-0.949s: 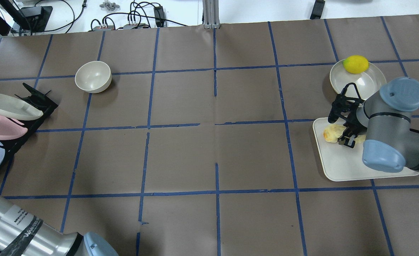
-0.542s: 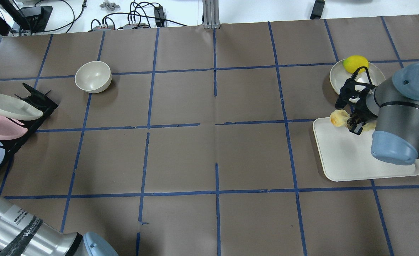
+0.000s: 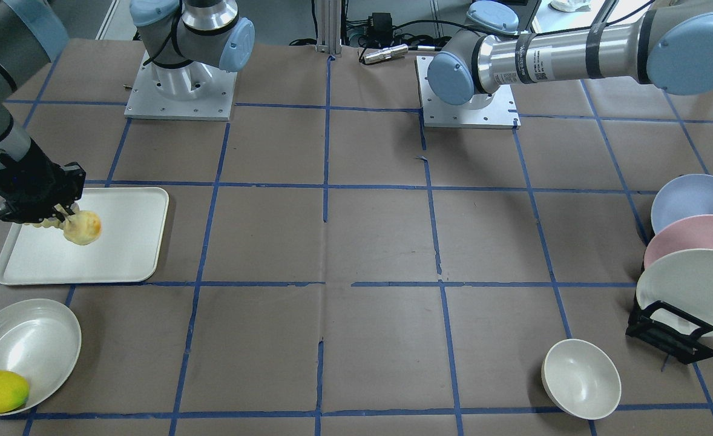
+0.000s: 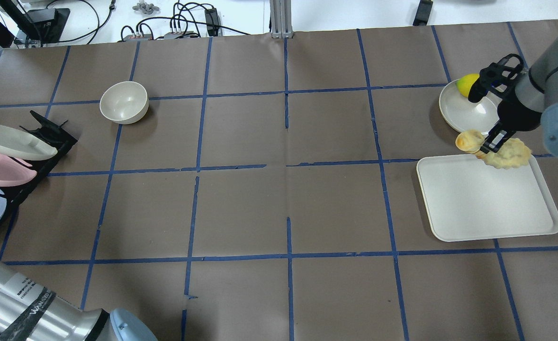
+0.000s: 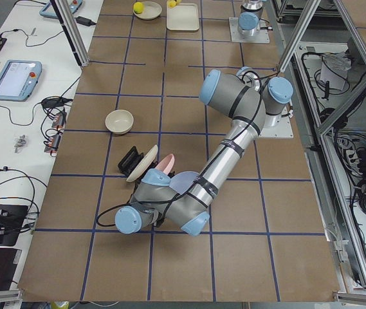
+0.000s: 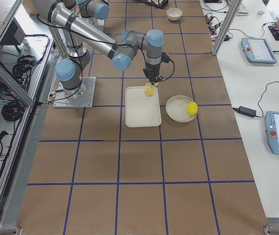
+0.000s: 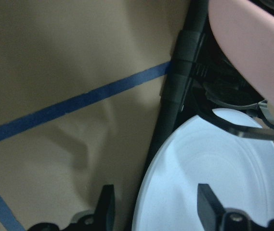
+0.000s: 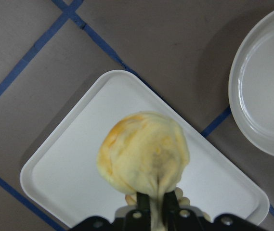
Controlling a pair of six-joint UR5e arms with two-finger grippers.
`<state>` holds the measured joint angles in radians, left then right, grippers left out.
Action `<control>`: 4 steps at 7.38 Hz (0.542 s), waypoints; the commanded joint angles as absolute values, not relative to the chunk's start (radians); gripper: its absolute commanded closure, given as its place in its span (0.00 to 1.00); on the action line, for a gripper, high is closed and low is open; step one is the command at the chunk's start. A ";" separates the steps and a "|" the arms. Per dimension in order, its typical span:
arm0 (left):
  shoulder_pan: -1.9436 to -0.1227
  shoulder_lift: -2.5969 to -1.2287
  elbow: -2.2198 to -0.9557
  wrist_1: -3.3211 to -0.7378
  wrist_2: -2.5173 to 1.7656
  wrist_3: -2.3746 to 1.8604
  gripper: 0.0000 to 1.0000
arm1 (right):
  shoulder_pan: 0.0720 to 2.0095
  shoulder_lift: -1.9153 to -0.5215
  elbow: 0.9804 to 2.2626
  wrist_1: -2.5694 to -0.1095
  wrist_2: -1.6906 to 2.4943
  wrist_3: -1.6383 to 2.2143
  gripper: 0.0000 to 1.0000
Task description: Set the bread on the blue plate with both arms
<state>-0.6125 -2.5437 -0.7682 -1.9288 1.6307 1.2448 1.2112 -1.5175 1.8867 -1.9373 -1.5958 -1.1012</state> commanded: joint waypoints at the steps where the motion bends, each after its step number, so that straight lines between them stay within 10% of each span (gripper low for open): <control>1: -0.611 -2.545 -0.762 -1.930 1.647 1.247 0.63 | 1.224 -1.545 1.812 -1.767 -1.608 -0.968 0.86; 4: -0.611 -2.556 -0.762 -1.934 1.649 1.249 0.67 | 1.230 -1.574 1.781 -1.746 -1.651 -0.960 0.91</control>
